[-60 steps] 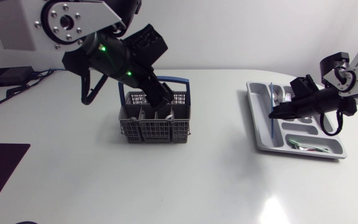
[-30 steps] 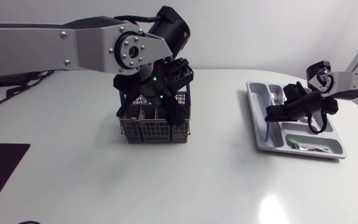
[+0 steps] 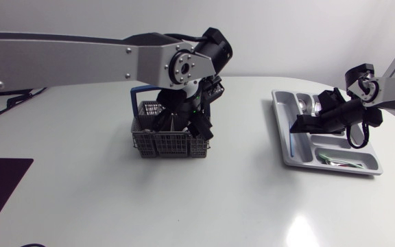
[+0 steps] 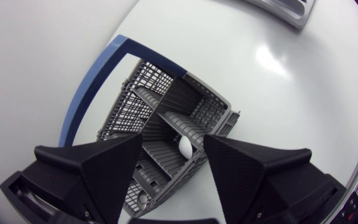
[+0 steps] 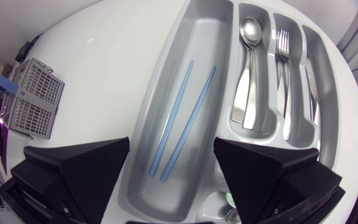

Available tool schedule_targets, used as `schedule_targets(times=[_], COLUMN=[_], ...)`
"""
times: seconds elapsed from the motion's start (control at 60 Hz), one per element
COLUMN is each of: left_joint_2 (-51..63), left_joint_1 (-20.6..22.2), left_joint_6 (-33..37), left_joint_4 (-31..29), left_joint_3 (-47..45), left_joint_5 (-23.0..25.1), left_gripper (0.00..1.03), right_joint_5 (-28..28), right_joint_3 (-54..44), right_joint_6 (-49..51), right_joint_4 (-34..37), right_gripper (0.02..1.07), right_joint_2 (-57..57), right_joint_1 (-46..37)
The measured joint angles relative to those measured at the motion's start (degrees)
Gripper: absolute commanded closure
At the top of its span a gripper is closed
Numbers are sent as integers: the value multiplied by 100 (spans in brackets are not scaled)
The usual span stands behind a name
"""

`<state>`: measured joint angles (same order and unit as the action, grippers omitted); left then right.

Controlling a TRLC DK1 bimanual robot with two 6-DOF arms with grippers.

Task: Unload the cutlery basket into the drawer organizer.

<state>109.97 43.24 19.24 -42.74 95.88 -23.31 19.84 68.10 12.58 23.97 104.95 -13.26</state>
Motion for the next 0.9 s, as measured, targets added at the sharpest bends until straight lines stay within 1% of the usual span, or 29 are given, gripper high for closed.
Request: schedule_targets(times=[0.067,0.183,0.4,0.583,0.633,0.9], left_joint_2=[120,328,595,772,802,822], left_joint_1=[0,0,0,2,2,-7], left_joint_6=[-55,-175,-326,-437,-457,-621], left_joint_4=[-146,-431,-691,-804,-857,-1257], left_joint_3=[120,391,581,752,787,885], left_joint_5=[-44,-85,-181,-348,-402,-612], left_gripper=[41,41,45,62,65,66], right_joint_5=[0,4,90,120,133,138], right_joint_3=[-66,-127,-223,-223,-249,-352], right_joint_6=[2,4,31,96,114,162], right_joint_4=[-2,-2,-17,-22,-44,-63], right_gripper=[6,6,6,6,6,6], right_joint_2=[-87,-131,-144,-155,-160,-188], right_joint_1=[0,0,-35,-149,-168,-262])
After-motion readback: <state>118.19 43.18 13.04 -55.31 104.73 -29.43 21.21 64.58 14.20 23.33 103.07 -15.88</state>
